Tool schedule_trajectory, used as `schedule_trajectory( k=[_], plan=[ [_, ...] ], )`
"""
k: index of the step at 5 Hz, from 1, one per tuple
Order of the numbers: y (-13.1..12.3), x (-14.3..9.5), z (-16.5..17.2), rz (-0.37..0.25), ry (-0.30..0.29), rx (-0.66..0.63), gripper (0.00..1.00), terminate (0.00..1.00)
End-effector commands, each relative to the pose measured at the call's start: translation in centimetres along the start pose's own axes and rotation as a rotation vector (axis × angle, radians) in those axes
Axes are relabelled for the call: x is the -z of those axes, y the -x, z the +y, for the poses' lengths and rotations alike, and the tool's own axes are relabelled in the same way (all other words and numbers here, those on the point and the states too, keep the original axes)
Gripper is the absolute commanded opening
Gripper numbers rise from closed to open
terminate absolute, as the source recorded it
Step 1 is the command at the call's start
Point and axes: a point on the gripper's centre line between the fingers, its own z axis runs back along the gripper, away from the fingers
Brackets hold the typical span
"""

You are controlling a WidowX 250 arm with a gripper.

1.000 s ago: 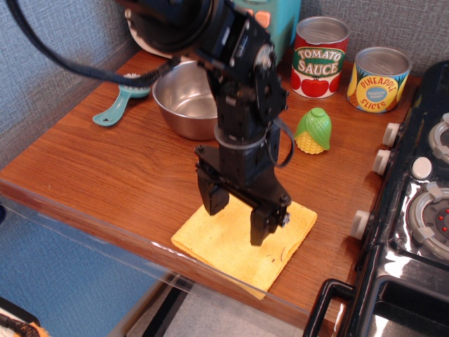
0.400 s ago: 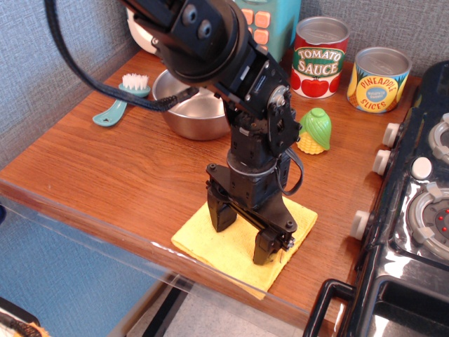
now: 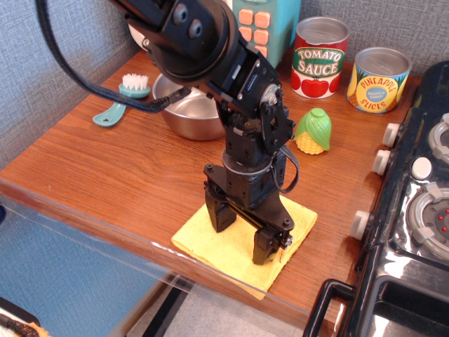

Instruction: Move the towel to bottom left of table

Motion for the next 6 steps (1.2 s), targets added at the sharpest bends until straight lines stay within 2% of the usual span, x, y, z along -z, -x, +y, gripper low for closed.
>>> schedule_trajectory(
  k=[1,3,4,6],
  plan=[
    [1.5,1.4,5.5,0.022,-0.029,-0.083,1.0,0.0],
    [4.3,2.0,13.2,0.012,-0.06,-0.151,1.0,0.0],
    [6.2,2.0,16.9,0.016,-0.056,-0.167,1.0,0.0],
    [9.0,1.4,21.8,0.015,-0.046,-0.191,1.0,0.0]
  ],
)
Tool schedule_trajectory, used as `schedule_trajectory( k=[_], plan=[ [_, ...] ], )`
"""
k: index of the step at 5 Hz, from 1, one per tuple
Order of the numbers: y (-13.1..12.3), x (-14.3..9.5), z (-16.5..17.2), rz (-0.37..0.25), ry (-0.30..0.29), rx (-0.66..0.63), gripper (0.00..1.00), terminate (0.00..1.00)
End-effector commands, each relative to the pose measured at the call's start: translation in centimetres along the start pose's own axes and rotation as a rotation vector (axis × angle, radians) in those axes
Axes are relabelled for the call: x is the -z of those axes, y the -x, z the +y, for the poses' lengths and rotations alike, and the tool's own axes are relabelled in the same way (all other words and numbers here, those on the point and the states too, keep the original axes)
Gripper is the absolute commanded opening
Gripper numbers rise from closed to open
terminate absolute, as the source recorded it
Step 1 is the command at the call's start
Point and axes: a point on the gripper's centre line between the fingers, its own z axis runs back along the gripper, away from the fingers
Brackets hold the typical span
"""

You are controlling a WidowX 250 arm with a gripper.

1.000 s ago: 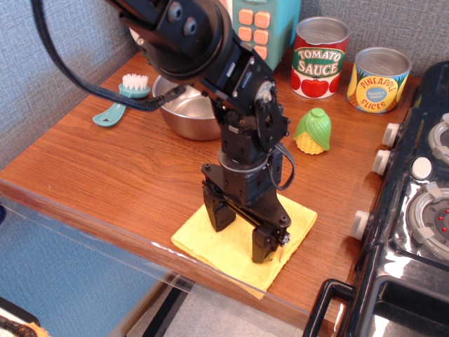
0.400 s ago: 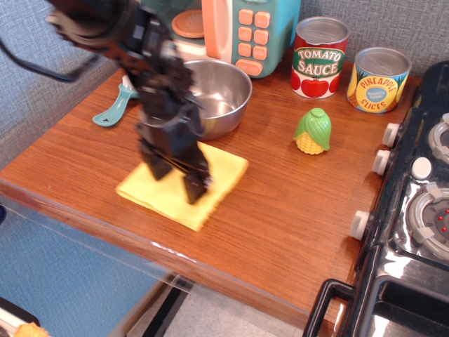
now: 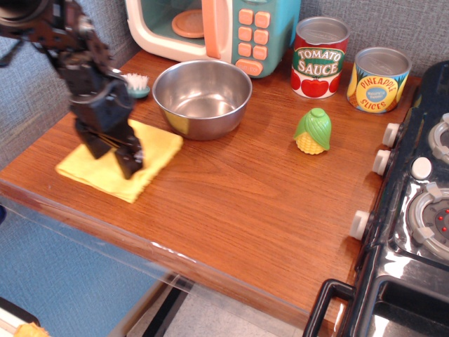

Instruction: Move the towel to bottom left of table

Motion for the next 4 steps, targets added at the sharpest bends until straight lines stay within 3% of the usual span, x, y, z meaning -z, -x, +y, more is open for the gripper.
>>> schedule_trajectory(
  k=[1,2,4],
  plan=[
    [3.9,1.3,3.1,0.062,0.049,-0.004,1.0,0.0],
    [3.6,1.0,2.1,0.055,0.066,0.063,1.0,0.0],
    [1.1,-5.0,0.2,-0.033,0.064,0.104,1.0,0.0]
  ],
)
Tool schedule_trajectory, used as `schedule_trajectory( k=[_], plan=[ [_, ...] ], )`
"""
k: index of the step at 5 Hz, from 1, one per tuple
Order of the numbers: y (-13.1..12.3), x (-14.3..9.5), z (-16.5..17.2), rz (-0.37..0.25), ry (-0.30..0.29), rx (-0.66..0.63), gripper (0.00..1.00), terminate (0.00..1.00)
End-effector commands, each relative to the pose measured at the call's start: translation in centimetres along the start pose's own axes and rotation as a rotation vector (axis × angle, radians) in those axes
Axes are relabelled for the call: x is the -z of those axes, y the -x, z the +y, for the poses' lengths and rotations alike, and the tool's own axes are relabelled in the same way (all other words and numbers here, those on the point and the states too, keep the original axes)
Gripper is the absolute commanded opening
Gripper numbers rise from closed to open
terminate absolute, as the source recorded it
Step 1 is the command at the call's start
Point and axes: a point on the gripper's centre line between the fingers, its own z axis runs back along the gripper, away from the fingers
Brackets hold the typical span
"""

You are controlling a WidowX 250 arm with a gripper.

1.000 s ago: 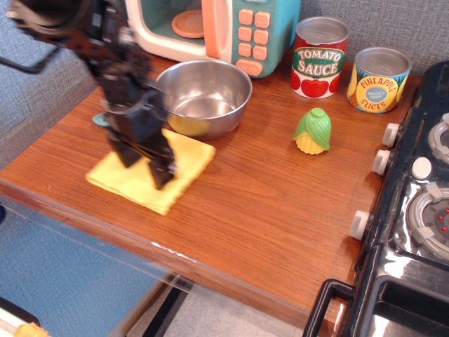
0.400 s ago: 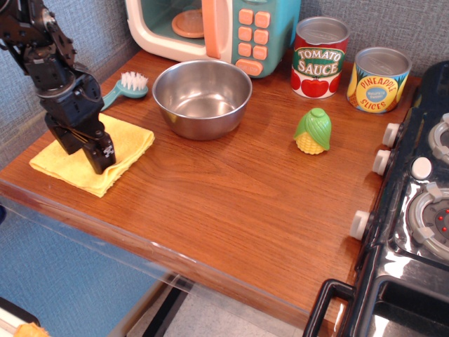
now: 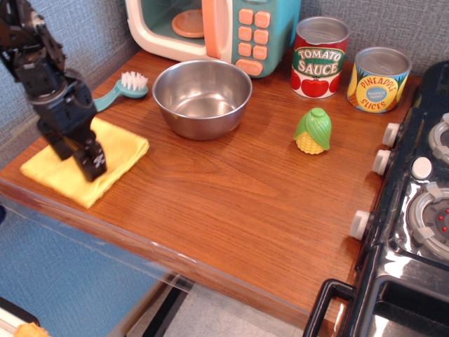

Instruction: Move the towel to bottom left of table

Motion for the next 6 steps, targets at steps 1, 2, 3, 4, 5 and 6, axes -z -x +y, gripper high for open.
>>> schedule_trajectory(
  k=[1,2,3,4,5,6],
  plan=[
    [-1.6,-7.0,-0.3,-0.06,-0.003,-0.017,1.0,0.0],
    [-1.9,-7.3,0.0,-0.048,0.004,-0.034,1.0,0.0],
    [-1.9,-6.9,-0.3,-0.01,-0.023,-0.034,1.0,0.0],
    [-2.7,-6.2,-1.6,0.021,-0.148,-0.069,1.0,0.0],
    [-2.7,-6.2,-1.6,0.021,-0.148,-0.069,1.0,0.0],
    [-2.7,-6.2,-1.6,0.021,-0.148,-0.069,1.0,1.0]
  ],
)
